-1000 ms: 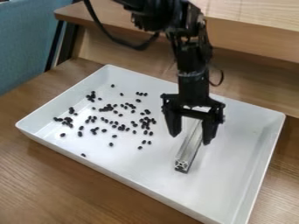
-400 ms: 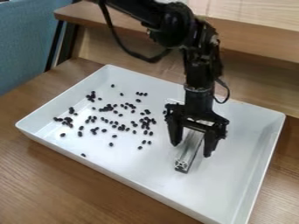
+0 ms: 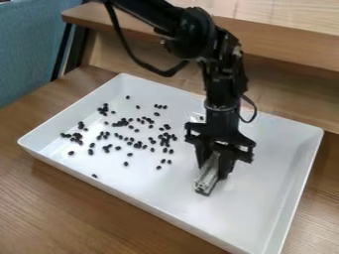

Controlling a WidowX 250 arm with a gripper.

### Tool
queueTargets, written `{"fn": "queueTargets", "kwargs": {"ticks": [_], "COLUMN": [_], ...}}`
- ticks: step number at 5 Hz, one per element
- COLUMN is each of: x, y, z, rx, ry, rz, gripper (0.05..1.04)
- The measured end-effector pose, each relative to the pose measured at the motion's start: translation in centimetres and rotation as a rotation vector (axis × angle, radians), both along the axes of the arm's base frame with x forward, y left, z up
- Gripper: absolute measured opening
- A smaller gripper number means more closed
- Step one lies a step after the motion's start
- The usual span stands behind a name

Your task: Sweep into pile

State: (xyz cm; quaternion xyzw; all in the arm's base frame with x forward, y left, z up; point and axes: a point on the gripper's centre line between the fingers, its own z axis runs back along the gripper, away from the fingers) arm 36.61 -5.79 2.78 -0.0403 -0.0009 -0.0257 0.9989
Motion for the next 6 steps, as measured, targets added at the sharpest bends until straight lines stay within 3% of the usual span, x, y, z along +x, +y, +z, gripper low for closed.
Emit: {"fn": "queueTargets", "kwargs": {"ticks": [2, 4, 5, 6], "x": [-2.3, -3.5, -3.1, -1.5], "y": [3.0, 6.6, 8.6, 10.9], "z": [0.2, 0.0, 0.1, -0.2], "rx": [0.029, 0.019, 0.012, 0.078], "ry": [0.025, 0.022, -0.009, -0.016], "rz": [-0.049, -0.077, -0.196, -0.411], "gripper": [0.399, 0.399, 0.399, 0.399]}}
